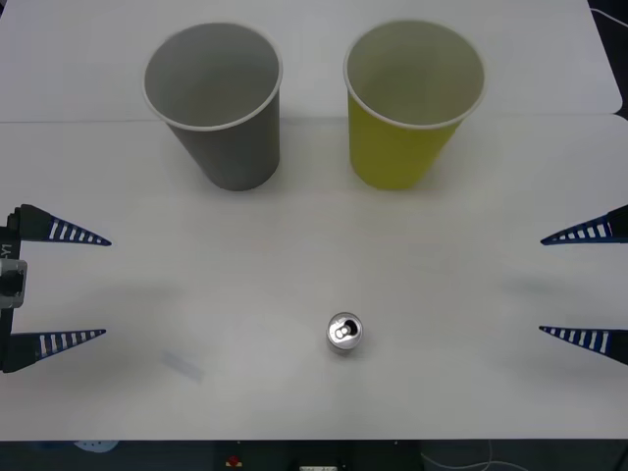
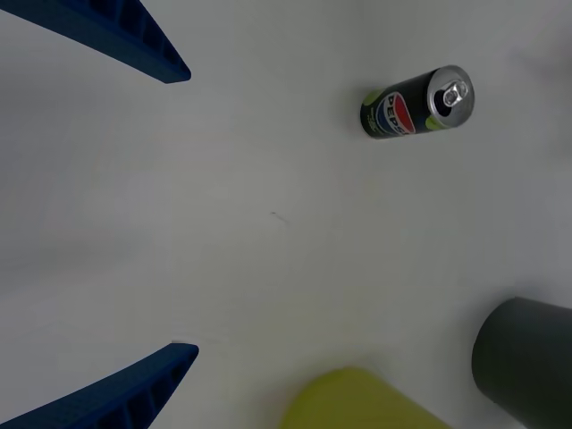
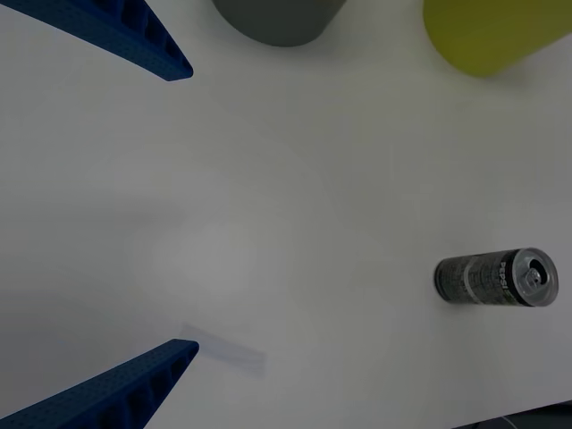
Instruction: Put the can into the green bin and the plastic bottle into the gray bin
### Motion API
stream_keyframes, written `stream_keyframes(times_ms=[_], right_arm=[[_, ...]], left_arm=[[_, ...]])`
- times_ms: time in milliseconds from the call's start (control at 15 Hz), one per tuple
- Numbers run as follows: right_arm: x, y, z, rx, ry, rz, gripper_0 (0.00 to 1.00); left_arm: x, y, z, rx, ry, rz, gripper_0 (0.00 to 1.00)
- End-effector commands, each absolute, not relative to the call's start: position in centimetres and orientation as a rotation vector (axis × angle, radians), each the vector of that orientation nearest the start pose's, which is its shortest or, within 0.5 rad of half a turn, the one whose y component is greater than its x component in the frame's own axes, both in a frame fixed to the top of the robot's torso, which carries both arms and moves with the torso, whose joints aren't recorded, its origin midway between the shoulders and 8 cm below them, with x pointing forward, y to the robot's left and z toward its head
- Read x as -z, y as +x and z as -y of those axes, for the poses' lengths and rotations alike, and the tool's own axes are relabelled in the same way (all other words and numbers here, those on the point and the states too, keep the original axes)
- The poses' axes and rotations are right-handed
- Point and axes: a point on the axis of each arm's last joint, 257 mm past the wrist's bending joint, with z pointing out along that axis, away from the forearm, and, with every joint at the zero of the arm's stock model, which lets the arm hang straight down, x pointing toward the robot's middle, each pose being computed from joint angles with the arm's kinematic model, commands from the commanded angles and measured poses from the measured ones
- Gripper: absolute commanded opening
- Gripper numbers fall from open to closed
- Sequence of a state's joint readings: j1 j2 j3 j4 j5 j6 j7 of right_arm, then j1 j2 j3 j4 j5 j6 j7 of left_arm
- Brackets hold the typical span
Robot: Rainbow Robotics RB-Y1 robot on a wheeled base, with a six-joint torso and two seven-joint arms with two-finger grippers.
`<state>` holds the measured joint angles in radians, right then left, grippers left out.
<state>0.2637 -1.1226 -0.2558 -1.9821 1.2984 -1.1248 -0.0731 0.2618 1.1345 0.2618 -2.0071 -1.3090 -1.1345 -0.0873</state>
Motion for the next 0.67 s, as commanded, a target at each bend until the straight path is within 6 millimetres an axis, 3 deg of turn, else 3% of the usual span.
stream_keyframes(times_ms=[67,667], right_arm=[[18.0,34.0,28.6,-0.269,-1.594,-1.616,1.0],[22.2,33.6,24.7,-0.456,-1.615,-1.511,1.0]], left_arm=[[16.7,34.1,-28.6,0.118,1.762,-1.444,1.0],[16.7,34.1,-28.6,0.118,1.762,-1.444,1.0]])
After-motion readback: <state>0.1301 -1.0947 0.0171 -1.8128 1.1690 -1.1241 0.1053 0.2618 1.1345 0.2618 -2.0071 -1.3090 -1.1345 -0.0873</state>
